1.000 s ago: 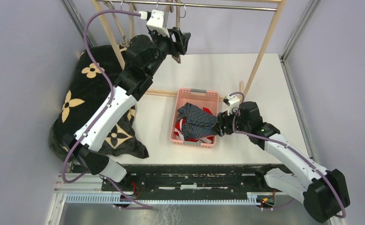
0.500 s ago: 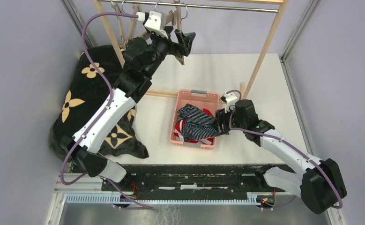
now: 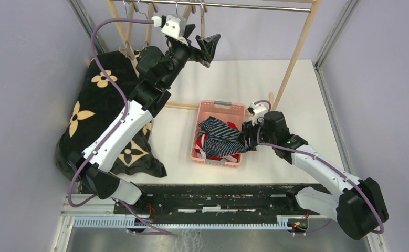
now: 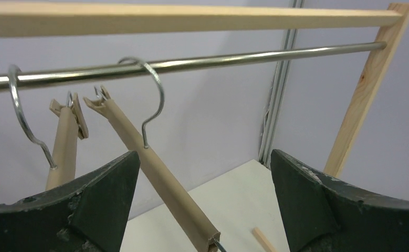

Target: Remove the underwear clipped to the hanger

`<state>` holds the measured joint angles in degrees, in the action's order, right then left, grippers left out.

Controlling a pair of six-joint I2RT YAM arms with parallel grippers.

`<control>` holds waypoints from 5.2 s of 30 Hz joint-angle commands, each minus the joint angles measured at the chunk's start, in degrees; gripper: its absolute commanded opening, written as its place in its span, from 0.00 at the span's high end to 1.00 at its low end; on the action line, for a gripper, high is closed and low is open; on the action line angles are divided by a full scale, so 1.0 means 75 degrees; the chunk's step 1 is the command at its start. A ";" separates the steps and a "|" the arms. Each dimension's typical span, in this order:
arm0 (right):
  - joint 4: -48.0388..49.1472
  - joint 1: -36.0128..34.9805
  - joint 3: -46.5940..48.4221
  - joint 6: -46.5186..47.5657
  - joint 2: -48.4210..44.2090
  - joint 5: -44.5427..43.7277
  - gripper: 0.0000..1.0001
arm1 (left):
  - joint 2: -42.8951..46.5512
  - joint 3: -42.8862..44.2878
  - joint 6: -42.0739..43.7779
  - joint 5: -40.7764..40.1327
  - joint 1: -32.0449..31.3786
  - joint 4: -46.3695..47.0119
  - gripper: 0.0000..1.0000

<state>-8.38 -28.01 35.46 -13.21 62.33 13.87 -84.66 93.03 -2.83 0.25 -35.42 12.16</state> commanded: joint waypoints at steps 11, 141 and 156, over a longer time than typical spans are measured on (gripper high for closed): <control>0.0254 -0.0025 0.0240 0.0108 -0.0152 -0.0179 0.37 | 0.0165 0.0811 0.0487 0.0369 -0.0012 0.0838 0.01; -0.0518 -0.2628 0.2794 0.0346 0.3655 -0.3394 0.99 | 0.5772 -0.3896 -0.0072 0.0519 -0.0019 -0.1680 0.01; -0.0661 -0.2465 0.4170 0.1416 0.3456 -0.4322 0.35 | 0.7240 -0.5314 0.0359 -0.1445 -0.0017 -0.1361 0.01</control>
<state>-14.39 -46.87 61.36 -6.02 92.27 -14.81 -32.77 55.66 -3.11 -3.40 -35.44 -1.65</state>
